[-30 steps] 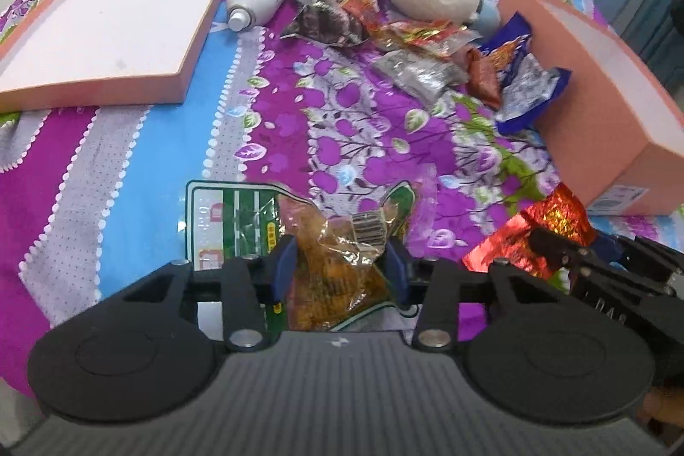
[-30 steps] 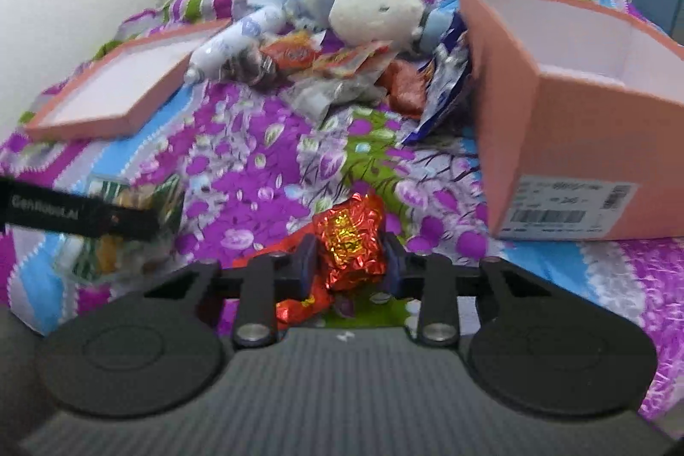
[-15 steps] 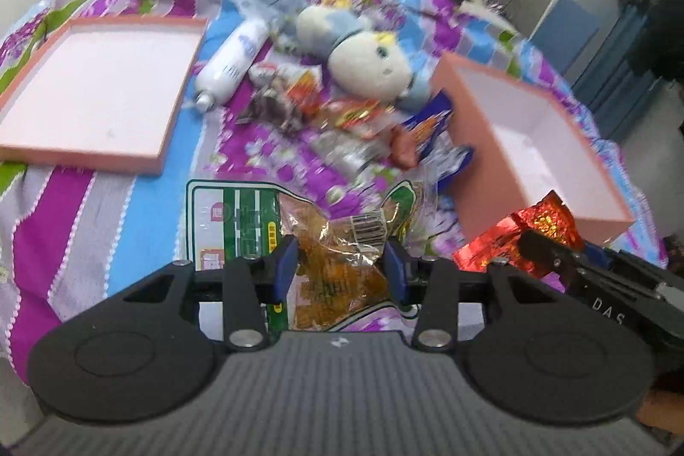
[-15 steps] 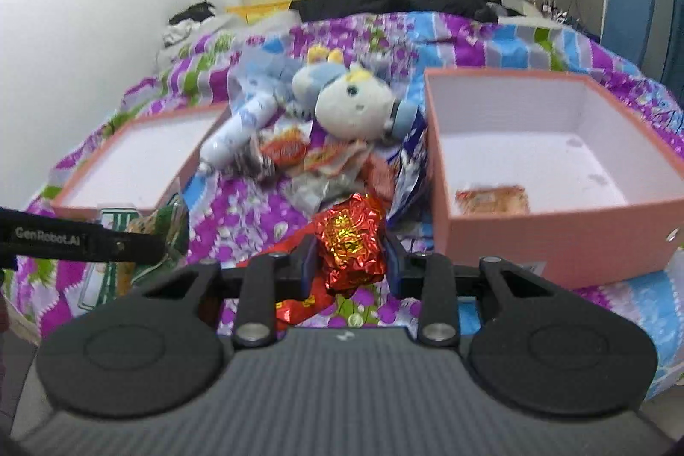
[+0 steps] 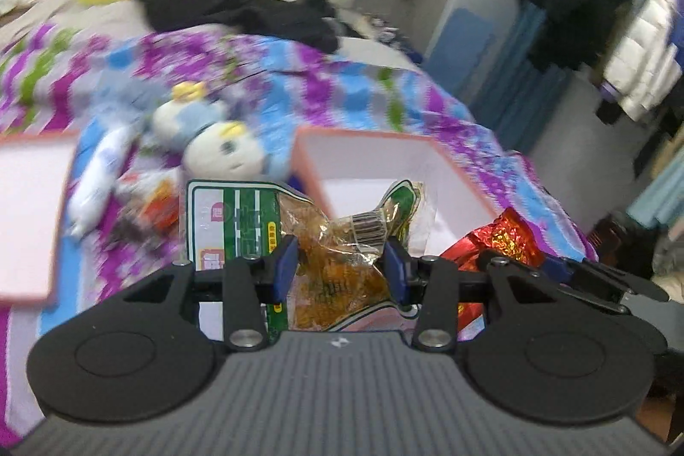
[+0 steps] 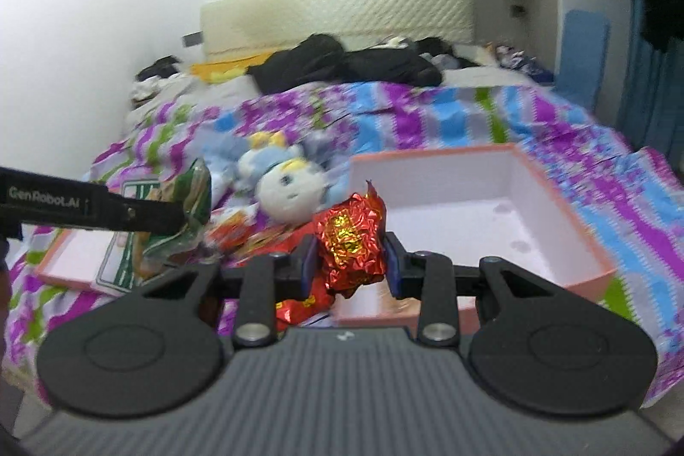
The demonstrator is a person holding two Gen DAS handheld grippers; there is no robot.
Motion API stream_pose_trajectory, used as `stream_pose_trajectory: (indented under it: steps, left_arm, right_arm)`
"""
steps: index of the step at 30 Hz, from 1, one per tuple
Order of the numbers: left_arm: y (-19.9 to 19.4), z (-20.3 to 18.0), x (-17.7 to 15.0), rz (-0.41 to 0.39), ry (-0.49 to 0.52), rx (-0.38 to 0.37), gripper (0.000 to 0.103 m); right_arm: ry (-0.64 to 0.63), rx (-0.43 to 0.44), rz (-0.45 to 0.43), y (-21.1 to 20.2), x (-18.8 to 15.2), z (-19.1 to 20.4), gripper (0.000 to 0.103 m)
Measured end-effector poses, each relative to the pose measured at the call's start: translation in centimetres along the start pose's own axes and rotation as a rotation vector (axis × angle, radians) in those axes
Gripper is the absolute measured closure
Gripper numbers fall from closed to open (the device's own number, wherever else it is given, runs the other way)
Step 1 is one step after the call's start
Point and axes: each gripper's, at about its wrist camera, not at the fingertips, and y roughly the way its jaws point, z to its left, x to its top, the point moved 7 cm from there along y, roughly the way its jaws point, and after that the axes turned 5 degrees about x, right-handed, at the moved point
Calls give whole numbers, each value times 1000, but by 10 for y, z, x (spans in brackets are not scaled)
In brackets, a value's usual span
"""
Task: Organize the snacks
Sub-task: 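Carry both snacks over the deep pink box with both tools, then open both tools to drop the snacks into the deep pink box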
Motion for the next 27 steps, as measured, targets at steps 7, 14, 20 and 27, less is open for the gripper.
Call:
stream_pose_trajectory:
  steps: [7,14,20,27]
  left_arm:
    - [75,-68,30,123,63,-89,54]
    - [176,-108,46,300,94,-80,54]
    - [244,-128,47,483,132,-4,54]
    - [292,-147,38,580,211,70,54]
  right_arm:
    - [73,-66,66,23,15,-74,67]
    - [138,-99,201,74,15,-149,67]
    - [147,-101,300,113,8,-200,67]
    - [181,-53,404,148,-13,-236,67]
